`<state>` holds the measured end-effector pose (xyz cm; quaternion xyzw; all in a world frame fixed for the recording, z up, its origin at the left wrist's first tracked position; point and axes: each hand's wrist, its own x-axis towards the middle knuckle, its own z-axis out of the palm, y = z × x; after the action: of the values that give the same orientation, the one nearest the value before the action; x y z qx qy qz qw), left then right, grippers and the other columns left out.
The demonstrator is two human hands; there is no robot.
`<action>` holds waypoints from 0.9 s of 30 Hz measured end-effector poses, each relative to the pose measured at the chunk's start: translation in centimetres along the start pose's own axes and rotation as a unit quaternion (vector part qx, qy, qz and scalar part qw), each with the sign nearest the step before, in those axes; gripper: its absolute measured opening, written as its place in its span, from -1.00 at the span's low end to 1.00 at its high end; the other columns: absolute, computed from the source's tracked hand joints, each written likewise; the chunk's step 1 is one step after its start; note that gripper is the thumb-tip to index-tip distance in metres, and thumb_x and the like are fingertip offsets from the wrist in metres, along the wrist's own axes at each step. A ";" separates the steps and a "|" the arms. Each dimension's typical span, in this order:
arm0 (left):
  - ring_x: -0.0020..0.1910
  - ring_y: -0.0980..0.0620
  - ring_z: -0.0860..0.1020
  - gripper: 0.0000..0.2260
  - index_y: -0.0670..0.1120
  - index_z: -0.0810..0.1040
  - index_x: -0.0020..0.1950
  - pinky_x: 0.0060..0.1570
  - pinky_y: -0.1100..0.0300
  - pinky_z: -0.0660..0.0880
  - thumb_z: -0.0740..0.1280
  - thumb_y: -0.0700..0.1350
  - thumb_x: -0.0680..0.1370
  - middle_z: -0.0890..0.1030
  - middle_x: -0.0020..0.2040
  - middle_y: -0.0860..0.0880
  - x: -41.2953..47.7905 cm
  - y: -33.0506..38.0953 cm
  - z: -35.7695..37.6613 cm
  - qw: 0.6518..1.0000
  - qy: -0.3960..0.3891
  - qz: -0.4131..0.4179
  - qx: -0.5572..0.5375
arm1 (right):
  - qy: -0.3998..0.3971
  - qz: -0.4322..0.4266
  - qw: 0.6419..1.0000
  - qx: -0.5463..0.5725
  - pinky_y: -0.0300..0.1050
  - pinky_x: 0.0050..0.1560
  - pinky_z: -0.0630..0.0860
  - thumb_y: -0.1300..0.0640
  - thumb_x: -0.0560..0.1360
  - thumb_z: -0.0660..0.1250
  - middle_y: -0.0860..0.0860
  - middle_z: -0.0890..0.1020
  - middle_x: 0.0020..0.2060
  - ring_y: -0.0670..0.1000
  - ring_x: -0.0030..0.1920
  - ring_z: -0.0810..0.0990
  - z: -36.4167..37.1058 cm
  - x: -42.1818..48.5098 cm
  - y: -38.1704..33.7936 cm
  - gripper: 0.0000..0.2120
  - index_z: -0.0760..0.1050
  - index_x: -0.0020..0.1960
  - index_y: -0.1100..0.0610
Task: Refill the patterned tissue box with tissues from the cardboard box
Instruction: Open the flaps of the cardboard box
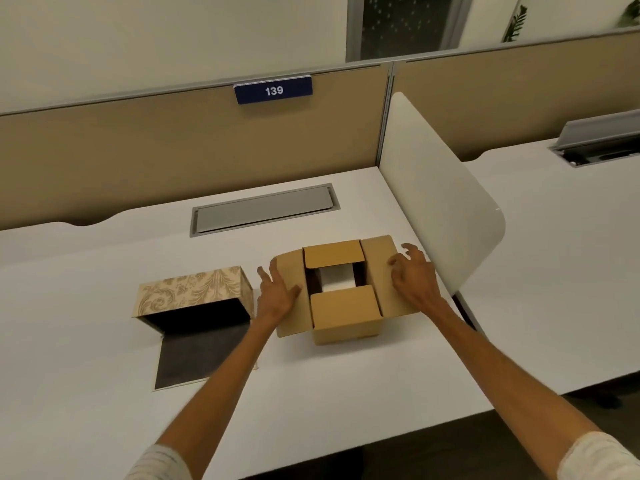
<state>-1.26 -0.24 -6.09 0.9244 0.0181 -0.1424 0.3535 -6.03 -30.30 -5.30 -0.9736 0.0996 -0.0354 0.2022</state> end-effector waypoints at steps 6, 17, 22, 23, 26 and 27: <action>0.53 -0.19 0.23 -0.50 -0.19 0.20 0.53 0.46 -0.14 0.29 0.21 -0.05 0.65 0.20 0.57 -0.20 0.6 0.8 0.4 0.984 -0.059 0.124 0.115 | -0.043 0.076 0.996 0.035 0.07 0.04 0.48 0.04 0.59 0.10 0.13 0.64 -0.12 0.17 -0.09 0.61 2.7 -0.6 -3.4 -0.67 0.54 -0.10 0.22; 0.06 -0.28 0.58 -0.63 -0.22 0.25 0.47 0.02 -0.09 0.51 0.13 -0.17 0.67 0.61 0.06 -0.30 0.2 1.0 2.2 0.993 -0.072 0.096 0.013 | -0.078 0.104 0.989 0.076 -0.05 -0.17 0.47 0.04 0.63 0.11 0.21 0.65 -0.08 0.20 -0.08 0.62 3.6 0.3 -4.2 -0.65 0.53 0.02 0.28; 0.26 -0.20 0.48 -0.55 -0.19 0.30 0.38 0.18 -0.07 0.47 0.33 -0.05 0.57 0.45 0.33 -0.19 0.1 1.6 1.6 0.996 0.011 0.084 0.028 | -0.072 0.063 0.995 0.010 0.04 0.00 0.54 0.01 0.57 0.22 0.18 0.64 0.02 0.19 0.02 0.62 1.7 0.9 -4.1 -0.69 0.51 0.16 0.23; 0.31 -0.19 0.44 -0.50 -0.20 0.29 0.40 0.25 -0.06 0.45 0.36 -0.04 0.55 0.41 0.36 -0.19 0.4 1.8 1.5 0.993 0.020 0.105 0.045 | -0.056 0.049 0.997 -0.007 0.08 0.08 0.52 0.02 0.56 0.23 0.17 0.62 0.06 0.19 0.07 0.59 1.5 0.9 -4.3 -0.68 0.49 0.19 0.21; 0.49 -0.22 0.24 -0.37 -0.23 0.20 0.50 0.47 -0.11 0.27 0.37 -0.03 0.54 0.31 0.47 -0.22 1.7 3.1 1.2 0.977 0.008 0.161 0.136 | -0.028 0.003 0.999 -0.040 0.11 0.16 0.40 0.00 0.53 0.24 0.14 0.59 0.09 0.16 0.13 0.53 2.0 0.8 -5.5 -0.69 0.51 0.16 0.17; 0.54 -0.22 0.17 -0.35 -0.22 0.16 0.52 0.50 -0.13 0.20 0.36 -0.01 0.55 0.27 0.51 -0.22 2.3 3.6 1.0 0.972 -0.002 0.166 0.168 | -0.029 -0.010 0.998 -0.047 0.11 0.17 0.37 -0.01 0.53 0.24 0.13 0.59 0.10 0.15 0.13 0.52 2.3 0.7 -5.9 -0.68 0.53 0.15 0.17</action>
<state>1.14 -3.78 -5.09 0.9603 -0.1604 -0.0841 0.2121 -4.05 -24.27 -4.98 -0.9836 0.0858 -0.0045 0.1584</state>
